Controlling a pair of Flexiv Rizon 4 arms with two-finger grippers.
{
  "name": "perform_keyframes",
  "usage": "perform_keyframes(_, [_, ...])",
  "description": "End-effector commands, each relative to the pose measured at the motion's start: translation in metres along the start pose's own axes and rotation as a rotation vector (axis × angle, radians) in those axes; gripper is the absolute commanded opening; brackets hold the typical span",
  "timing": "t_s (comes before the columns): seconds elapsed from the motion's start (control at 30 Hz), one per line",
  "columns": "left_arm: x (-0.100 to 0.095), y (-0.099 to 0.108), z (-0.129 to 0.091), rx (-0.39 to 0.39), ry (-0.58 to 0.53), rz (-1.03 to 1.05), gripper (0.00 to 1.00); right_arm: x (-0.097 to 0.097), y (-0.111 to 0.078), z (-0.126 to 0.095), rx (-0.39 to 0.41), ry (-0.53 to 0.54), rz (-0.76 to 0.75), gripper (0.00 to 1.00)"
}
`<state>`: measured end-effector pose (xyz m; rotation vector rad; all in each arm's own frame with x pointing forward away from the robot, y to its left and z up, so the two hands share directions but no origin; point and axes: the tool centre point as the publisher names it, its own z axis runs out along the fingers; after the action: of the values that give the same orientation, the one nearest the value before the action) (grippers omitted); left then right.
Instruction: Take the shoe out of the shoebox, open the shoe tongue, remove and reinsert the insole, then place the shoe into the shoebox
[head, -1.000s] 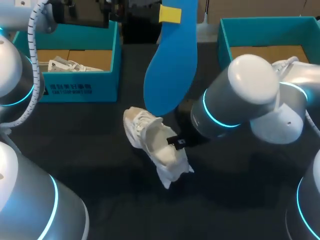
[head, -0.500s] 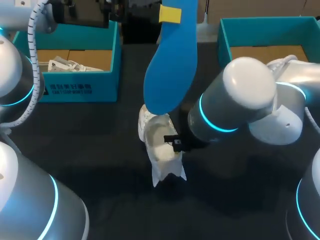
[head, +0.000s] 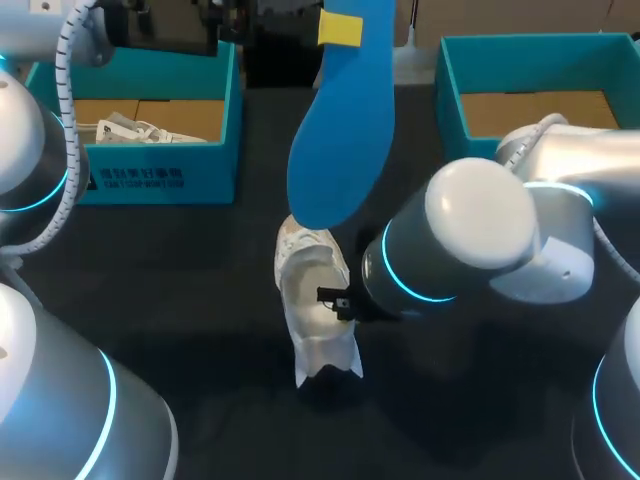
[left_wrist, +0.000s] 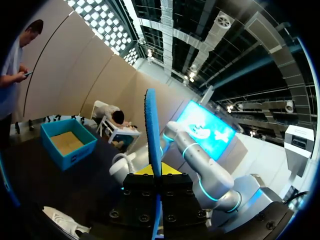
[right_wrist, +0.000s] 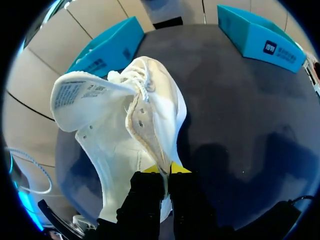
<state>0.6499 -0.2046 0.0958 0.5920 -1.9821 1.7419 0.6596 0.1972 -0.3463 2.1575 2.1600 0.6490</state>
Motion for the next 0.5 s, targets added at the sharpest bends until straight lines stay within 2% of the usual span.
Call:
perform_keyframes(0.03, [0.000,-0.001,0.001,-0.003,0.000,0.000,0.00,-0.007,-0.007,0.013,0.002,0.041,0.020,0.00])
perform_keyframes(0.5, [0.000,-0.001,0.001,-0.003,0.000,0.000,0.00,-0.019,-0.007,0.031,0.041,0.076,0.062,0.00])
